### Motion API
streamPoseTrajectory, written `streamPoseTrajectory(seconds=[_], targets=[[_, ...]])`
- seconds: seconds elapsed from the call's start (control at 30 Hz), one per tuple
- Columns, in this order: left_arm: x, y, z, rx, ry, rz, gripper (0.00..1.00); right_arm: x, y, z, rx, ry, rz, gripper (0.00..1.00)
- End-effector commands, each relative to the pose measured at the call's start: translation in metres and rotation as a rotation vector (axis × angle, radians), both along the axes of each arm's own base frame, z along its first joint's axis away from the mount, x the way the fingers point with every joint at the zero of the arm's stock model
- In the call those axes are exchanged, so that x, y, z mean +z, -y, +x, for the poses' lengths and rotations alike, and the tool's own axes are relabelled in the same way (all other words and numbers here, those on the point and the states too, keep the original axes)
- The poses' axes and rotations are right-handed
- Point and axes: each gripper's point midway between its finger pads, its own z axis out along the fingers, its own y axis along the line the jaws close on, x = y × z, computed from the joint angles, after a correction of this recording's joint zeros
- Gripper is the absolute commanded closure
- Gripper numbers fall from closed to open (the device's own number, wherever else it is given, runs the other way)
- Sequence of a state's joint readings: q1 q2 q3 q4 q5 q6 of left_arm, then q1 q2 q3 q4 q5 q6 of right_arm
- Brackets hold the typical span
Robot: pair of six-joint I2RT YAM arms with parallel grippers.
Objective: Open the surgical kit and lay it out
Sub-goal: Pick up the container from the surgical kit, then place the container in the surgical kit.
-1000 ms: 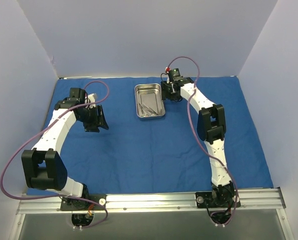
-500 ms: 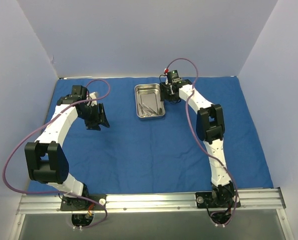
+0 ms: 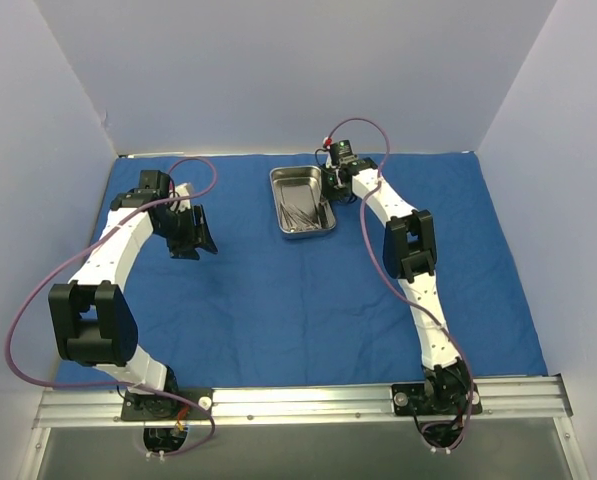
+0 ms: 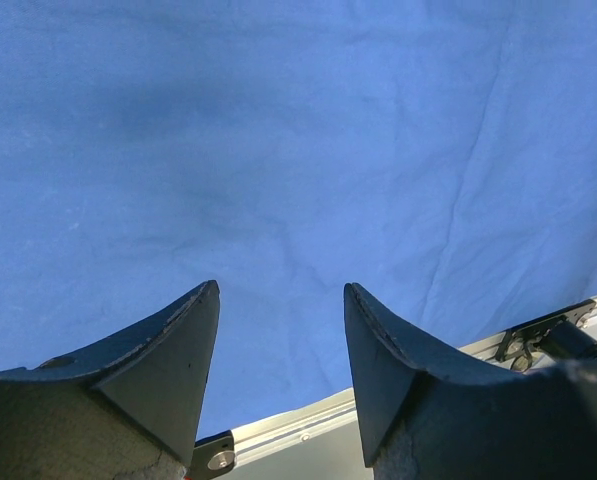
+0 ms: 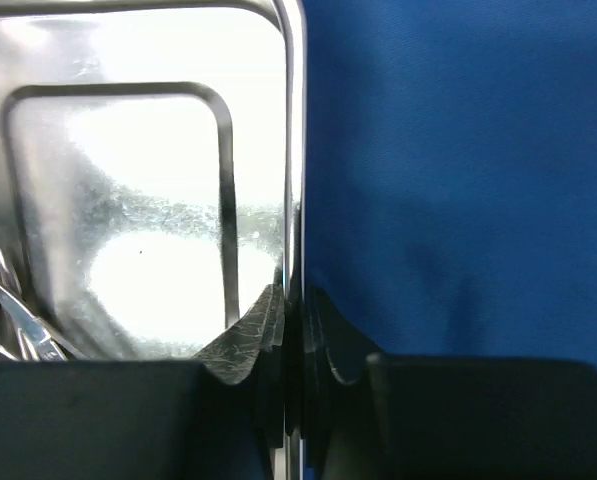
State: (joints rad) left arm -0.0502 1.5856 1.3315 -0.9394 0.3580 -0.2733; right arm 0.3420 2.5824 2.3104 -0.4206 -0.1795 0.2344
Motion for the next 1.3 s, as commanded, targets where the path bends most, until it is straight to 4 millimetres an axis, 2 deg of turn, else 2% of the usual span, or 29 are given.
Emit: streamPoseTrajectory(seconds=[0.0,0.03,0.07,0.1,0.13,0.2,0.23,0.27,0.3,0.33,0.37,0.4,0.43,0.47,0.5,0.53,0.57,0.6,0.63,0.67,0.7,0.73,0.8,0.83,0.93,1.03,1.13,1.2,1.27], targets=[[0.007,-0.002,0.003,-0.006,0.038,-0.025,0.38,0.012,-0.006,-0.002,0.022,-0.009,0.033,1.00],[0.006,-0.002,0.002,-0.003,0.035,-0.028,0.39,0.016,-0.008,-0.001,0.025,-0.001,0.042,1.00],[0.007,-0.005,0.002,0.007,0.039,-0.034,0.38,0.036,-0.010,0.002,0.033,0.034,0.060,1.00],[0.007,-0.005,0.002,0.008,0.040,-0.035,0.39,0.036,-0.010,0.002,0.033,0.034,0.060,1.00],[0.007,-0.005,0.002,0.009,0.041,-0.036,0.38,0.054,-0.008,0.002,0.031,0.061,0.064,1.00],[0.007,-0.005,0.001,0.010,0.035,-0.038,0.39,0.076,0.003,0.002,0.003,0.104,0.036,1.00],[0.008,-0.005,0.001,0.009,0.033,-0.036,0.39,0.113,0.012,0.000,-0.016,0.168,0.027,1.00],[0.008,-0.005,0.001,0.009,0.033,-0.036,0.38,0.109,0.027,-0.009,-0.044,0.154,-0.016,1.00],[0.008,-0.007,0.001,0.011,0.033,-0.032,0.38,0.118,0.035,-0.014,-0.058,0.171,-0.031,1.00],[0.007,-0.007,0.001,0.014,0.030,-0.031,0.39,0.150,0.045,-0.022,-0.070,0.218,-0.035,1.00],[0.007,-0.009,0.000,0.019,0.027,-0.031,0.38,0.136,0.061,-0.037,-0.091,0.183,-0.087,1.00],[0.007,-0.008,0.000,0.022,0.025,-0.034,0.38,0.139,0.076,-0.044,-0.097,0.184,-0.119,1.00],[0.005,-0.008,-0.002,0.024,0.018,-0.039,0.38,0.159,0.087,-0.056,-0.105,0.213,-0.130,1.00],[0.004,-0.007,-0.003,0.025,0.014,-0.043,0.38,0.140,0.111,-0.074,-0.138,0.160,-0.196,1.00],[0.003,-0.014,-0.002,0.049,0.010,-0.046,0.39,0.138,0.122,-0.085,-0.146,0.148,-0.224,1.00],[0.000,-0.015,-0.004,0.057,0.001,-0.060,0.39,0.155,0.134,-0.099,-0.145,0.175,-0.248,1.00],[-0.002,-0.016,-0.006,0.061,-0.008,-0.065,0.38,0.152,0.144,-0.110,-0.151,0.165,-0.270,1.00],[-0.004,-0.017,-0.006,0.066,-0.014,-0.069,0.38,0.134,0.155,-0.130,-0.145,0.109,-0.303,1.00],[-0.006,-0.017,-0.006,0.067,-0.020,-0.072,0.39,0.148,0.170,-0.141,-0.151,0.134,-0.329,1.00],[-0.007,-0.017,-0.007,0.066,-0.024,-0.075,0.39,0.147,0.176,-0.151,-0.142,0.125,-0.346,1.00],[-0.009,-0.017,-0.006,0.068,-0.029,-0.078,0.38,0.129,0.184,-0.170,-0.125,0.074,-0.371,1.00],[-0.010,-0.017,-0.005,0.068,-0.030,-0.082,0.38,0.137,0.199,-0.180,-0.143,0.087,-0.420,1.00],[-0.013,-0.015,-0.004,0.064,-0.039,-0.093,0.39,0.127,0.215,-0.202,-0.133,0.033,-0.469,1.00],[-0.014,-0.015,-0.004,0.065,-0.043,-0.096,0.39,0.120,0.229,-0.216,-0.155,-0.004,-0.491,1.00],[-0.015,-0.015,-0.004,0.060,-0.050,-0.092,0.39,0.108,0.248,-0.241,-0.182,-0.067,-0.509,1.00],[-0.015,-0.016,-0.004,0.059,-0.051,-0.090,0.39,0.098,0.263,-0.255,-0.192,-0.092,-0.499,1.00],[-0.016,-0.016,-0.003,0.058,-0.053,-0.092,0.39,0.090,0.275,-0.254,-0.192,-0.112,-0.497,1.00],[-0.015,-0.016,-0.002,0.059,-0.051,-0.094,0.39,0.087,0.290,-0.251,-0.205,-0.120,-0.498,1.00],[-0.015,-0.016,-0.002,0.059,-0.050,-0.092,0.39,0.075,0.295,-0.251,-0.188,-0.147,-0.514,1.00]])
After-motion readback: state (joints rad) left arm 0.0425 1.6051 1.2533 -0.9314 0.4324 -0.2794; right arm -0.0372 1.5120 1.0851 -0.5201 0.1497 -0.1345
